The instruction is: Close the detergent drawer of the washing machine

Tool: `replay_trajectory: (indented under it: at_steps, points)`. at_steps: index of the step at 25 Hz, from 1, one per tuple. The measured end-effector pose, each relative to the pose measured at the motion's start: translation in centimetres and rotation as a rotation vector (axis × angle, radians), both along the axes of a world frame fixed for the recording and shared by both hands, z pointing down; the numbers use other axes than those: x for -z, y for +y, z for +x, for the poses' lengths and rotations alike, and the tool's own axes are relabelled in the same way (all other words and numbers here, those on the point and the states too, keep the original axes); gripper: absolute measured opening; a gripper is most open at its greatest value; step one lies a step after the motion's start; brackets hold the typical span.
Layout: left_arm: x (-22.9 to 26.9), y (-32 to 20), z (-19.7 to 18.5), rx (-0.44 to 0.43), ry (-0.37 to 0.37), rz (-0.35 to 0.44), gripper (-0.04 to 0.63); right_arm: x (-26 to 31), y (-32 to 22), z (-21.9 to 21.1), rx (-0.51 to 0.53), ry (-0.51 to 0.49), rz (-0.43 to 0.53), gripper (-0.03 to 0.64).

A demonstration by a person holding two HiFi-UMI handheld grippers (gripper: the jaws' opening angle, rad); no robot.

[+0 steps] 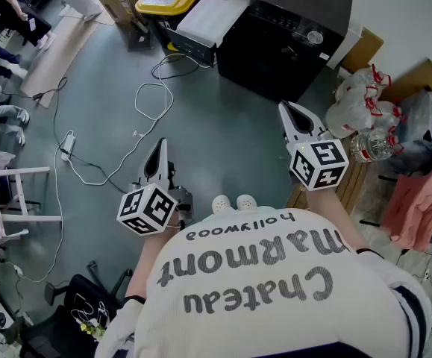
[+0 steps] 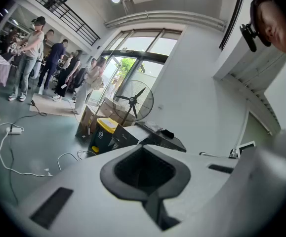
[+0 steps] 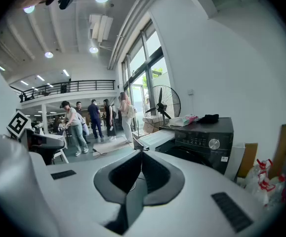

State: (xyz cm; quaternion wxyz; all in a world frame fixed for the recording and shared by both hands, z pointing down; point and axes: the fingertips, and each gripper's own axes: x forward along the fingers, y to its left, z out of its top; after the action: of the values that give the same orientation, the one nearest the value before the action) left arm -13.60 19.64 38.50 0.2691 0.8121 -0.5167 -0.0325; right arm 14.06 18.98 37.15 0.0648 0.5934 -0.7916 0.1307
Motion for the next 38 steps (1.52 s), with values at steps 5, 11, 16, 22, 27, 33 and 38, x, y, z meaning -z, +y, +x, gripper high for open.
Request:
replay_trajectory:
  at_steps: [5,11,16,22,27,33,38]
  points:
    - [0.4,0.1,-1.2,0.007,0.011,0.005,0.008,0.5,0.1,-1.0,0.010,0.027,0.012,0.029]
    - [0.7,-0.9,-1.7,-0.002,0.018,0.006,0.008,0.6,-0.8,-1.5,-0.004,0.021,0.003,0.029]
    - [0.8,-1.8,-2.8,-0.015,0.022,0.009,0.008,0.9,-1.7,-3.1,0.013,-0.044,0.017,0.031]
    - [0.0,-3.4,-4.5,-0.039,-0.005,0.029,0.008,-1.1,-2.7,-5.4,0.007,-0.111,-0.008,0.032]
    - [-1.1,-4.1,-6.4,-0.010,0.005,-0.007,0.008,-2.8,-4.2,-6.9,0.022,-0.119,-0.062,0.032]
    - [-1.8,-6.5,-8.2,0.048,0.012,-0.020,0.008,-3.8,-8.3,-7.5,0.055,-0.107,-0.082,0.034]
    - [-1.8,-10.0,-8.6,0.099,0.013,-0.018,0.008,-4.5,-12.7,-7.7,0.107,-0.105,-0.100,0.034]
